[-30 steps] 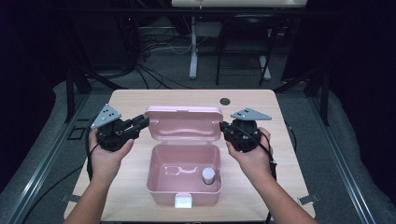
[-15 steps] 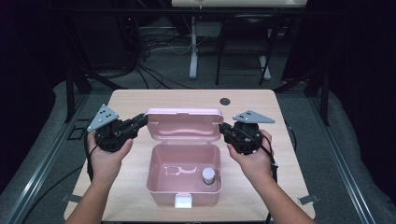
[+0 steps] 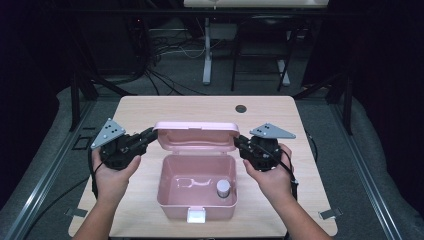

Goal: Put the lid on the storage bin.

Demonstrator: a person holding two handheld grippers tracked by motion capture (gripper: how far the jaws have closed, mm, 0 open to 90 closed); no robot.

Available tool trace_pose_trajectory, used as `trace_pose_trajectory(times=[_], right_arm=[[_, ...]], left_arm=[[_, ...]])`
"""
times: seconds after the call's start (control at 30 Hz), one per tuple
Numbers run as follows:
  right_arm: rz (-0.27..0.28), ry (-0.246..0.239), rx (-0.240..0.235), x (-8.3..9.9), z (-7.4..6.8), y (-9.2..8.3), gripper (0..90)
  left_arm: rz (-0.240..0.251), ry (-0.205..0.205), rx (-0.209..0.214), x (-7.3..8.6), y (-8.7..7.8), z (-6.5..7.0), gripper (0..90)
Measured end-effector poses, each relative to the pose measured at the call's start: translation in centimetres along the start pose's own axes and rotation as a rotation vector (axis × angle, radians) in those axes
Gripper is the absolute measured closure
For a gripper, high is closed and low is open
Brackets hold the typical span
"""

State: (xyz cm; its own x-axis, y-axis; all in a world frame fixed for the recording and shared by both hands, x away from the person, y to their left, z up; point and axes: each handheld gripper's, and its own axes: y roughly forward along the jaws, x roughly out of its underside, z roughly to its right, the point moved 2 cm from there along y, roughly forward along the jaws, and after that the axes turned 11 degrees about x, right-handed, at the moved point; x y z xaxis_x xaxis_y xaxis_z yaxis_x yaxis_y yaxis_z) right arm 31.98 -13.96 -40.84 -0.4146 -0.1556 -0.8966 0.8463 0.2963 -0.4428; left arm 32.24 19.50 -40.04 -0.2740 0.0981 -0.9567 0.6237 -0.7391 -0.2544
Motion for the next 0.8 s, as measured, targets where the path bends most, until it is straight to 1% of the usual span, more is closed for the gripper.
trace_pose_trajectory(times=[0.07,0.17,0.27,0.3,0.37,0.4,0.43,0.5,0.6,0.73,0.8], right_arm=[[0.003,-0.005,0.0,0.1,-0.1,-0.1,79.7],[-0.008,-0.002,-0.01,0.1,-0.1,-0.3,79.0],[-0.014,0.0,-0.017,0.2,-0.1,-0.5,78.1],[-0.015,0.0,-0.018,0.3,-0.2,-0.6,77.9],[-0.01,-0.009,-0.016,0.4,-0.2,-0.6,77.3],[-0.01,-0.011,-0.016,0.4,-0.3,-0.7,76.8],[-0.011,-0.01,-0.018,0.5,-0.3,-0.7,76.6],[-0.012,-0.012,-0.021,0.5,-0.3,-0.8,76.2],[-0.015,-0.003,-0.03,0.7,-0.3,-0.9,75.7],[-0.018,0.002,-0.039,0.8,-0.3,-1.1,75.1],[-0.018,0.004,-0.045,0.9,-0.3,-1.1,74.8]], left_arm=[[0.005,-0.004,0.006,0.1,-0.1,0.1,81.4],[0.002,-0.003,0.011,0.4,-0.3,0.3,80.7],[-0.001,0.001,0.008,0.5,-0.5,0.6,80.4],[0.005,0.002,0.009,0.6,-0.5,0.6,80.3],[0.009,-0.001,0.016,0.7,-0.5,0.6,79.8],[0.002,0.0,0.016,0.8,-0.6,0.7,79.5],[0.011,-0.003,0.02,0.9,-0.6,0.7,79.3],[0.01,-0.003,0.021,1.0,-0.7,0.8,78.9],[0.016,-0.006,0.028,1.2,-0.8,0.8,78.4],[0.011,-0.015,0.037,1.4,-1.0,0.9,77.4],[0.006,-0.01,0.04,1.5,-1.1,1.0,77.3]])
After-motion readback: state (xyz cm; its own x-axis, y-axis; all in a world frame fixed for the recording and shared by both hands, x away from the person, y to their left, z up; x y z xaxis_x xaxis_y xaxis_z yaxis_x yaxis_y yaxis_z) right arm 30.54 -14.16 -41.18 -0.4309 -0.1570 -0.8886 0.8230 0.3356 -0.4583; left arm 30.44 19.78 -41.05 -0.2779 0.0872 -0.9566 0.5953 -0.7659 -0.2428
